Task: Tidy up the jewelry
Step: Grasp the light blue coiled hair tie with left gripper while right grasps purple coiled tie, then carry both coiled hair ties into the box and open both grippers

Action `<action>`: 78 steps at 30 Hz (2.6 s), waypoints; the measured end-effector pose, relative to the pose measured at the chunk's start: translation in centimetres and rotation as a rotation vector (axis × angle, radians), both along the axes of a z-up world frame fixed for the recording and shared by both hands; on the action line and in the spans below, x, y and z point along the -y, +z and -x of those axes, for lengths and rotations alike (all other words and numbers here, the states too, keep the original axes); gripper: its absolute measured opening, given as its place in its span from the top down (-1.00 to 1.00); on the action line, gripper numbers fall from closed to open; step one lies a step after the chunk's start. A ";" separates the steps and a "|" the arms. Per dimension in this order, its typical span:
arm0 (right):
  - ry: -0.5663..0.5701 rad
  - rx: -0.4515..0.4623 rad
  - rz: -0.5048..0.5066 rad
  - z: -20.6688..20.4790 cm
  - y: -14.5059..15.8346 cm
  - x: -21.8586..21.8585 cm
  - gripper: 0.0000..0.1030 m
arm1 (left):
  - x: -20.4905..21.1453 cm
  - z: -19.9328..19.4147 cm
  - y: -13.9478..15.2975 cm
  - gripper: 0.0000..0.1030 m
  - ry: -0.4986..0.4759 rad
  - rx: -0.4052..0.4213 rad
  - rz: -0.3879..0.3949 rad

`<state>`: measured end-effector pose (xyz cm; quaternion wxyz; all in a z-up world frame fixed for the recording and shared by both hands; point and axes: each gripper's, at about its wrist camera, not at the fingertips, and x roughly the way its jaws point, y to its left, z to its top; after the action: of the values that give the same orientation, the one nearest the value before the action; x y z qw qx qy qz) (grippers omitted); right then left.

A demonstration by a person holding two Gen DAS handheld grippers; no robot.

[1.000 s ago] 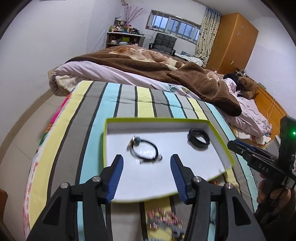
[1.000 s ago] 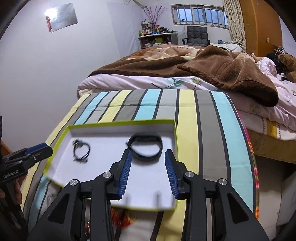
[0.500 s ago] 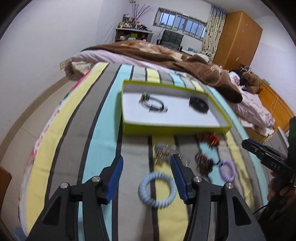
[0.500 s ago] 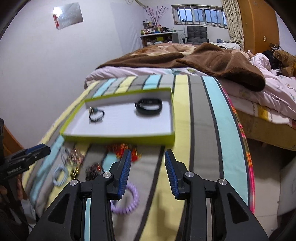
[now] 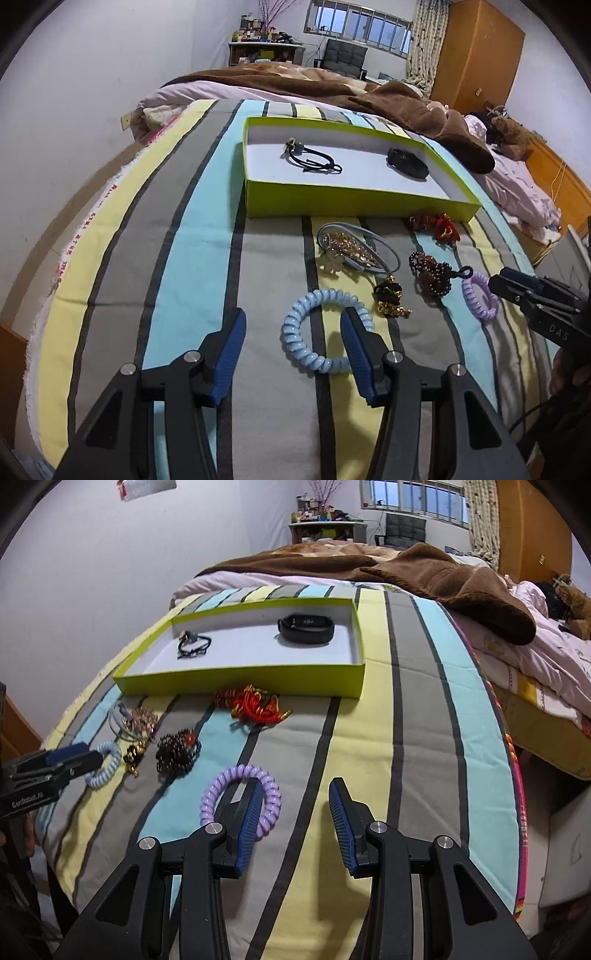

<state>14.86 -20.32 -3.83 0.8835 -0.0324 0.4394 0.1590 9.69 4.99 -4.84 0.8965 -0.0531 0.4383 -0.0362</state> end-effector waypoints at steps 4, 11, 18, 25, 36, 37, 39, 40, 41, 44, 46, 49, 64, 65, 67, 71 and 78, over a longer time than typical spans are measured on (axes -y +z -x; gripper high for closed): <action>0.003 -0.011 0.020 -0.1 -0.4 -0.3 0.25 | 0.6 0.0 -0.2 -0.03 -0.011 0.000 -0.064; 0.024 0.008 0.065 0.4 -0.7 -1.1 0.26 | 0.6 0.2 -0.2 0.24 0.001 -0.001 -0.109; 0.056 0.027 0.087 0.9 -0.8 -2.1 0.68 | 0.4 0.4 -0.1 0.62 -0.002 0.003 -0.124; 0.049 0.026 0.069 1.0 -0.7 -1.9 0.80 | -0.1 0.5 0.0 0.79 0.007 0.007 -0.098; 0.031 0.049 0.019 1.3 0.2 -1.5 0.81 | -0.6 0.9 1.1 0.80 0.005 0.045 -0.047; 0.028 0.051 0.015 1.3 0.3 -1.4 0.81 | -0.6 0.9 1.3 0.80 0.007 0.049 -0.045; 0.025 0.056 0.007 1.3 0.5 -1.3 0.81 | -0.7 1.0 1.5 0.80 0.006 0.054 -0.043; 0.022 0.060 0.004 1.3 0.6 -1.3 0.81 | -0.7 1.0 1.6 0.80 0.008 0.056 -0.042; 0.020 0.062 0.002 1.3 0.8 -1.2 0.81 | -0.7 1.1 1.7 0.80 0.006 0.059 -0.040; 0.013 0.065 -0.023 1.3 1.2 -0.9 0.81 | -0.9 1.2 2.1 0.80 0.005 0.069 -0.020; 0.008 0.075 -0.026 1.4 1.5 -0.7 0.81 | -1.0 1.3 2.3 0.80 0.008 0.077 -0.015; 0.002 0.090 -0.035 1.5 2.1 -0.5 0.81 | -1.0 1.5 2.6 0.80 0.005 0.085 -0.014; -0.001 0.120 -0.048 1.8 3.3 -0.5 0.81 | -2.1 0.4 1.2 0.58 0.048 0.022 -0.032; -0.001 0.119 -0.049 1.8 3.3 -0.5 0.81 | -2.2 0.3 1.0 0.39 0.051 0.013 -0.023; 0.001 0.122 -0.050 1.8 3.4 -0.6 0.81 | -2.0 0.3 0.7 0.32 0.040 0.006 -0.030; 0.001 0.123 -0.051 1.8 3.4 -0.6 0.81 | -1.6 0.2 0.1 0.32 0.026 -0.013 -0.056; 0.007 0.123 -0.053 1.8 3.6 -0.8 0.81 | 0.0 0.0 0.0 0.56 -0.015 0.005 -0.215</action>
<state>13.04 -19.50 -0.25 0.9089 -0.0203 0.3796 0.1716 9.70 4.95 -4.84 0.8978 0.0469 0.4378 0.0042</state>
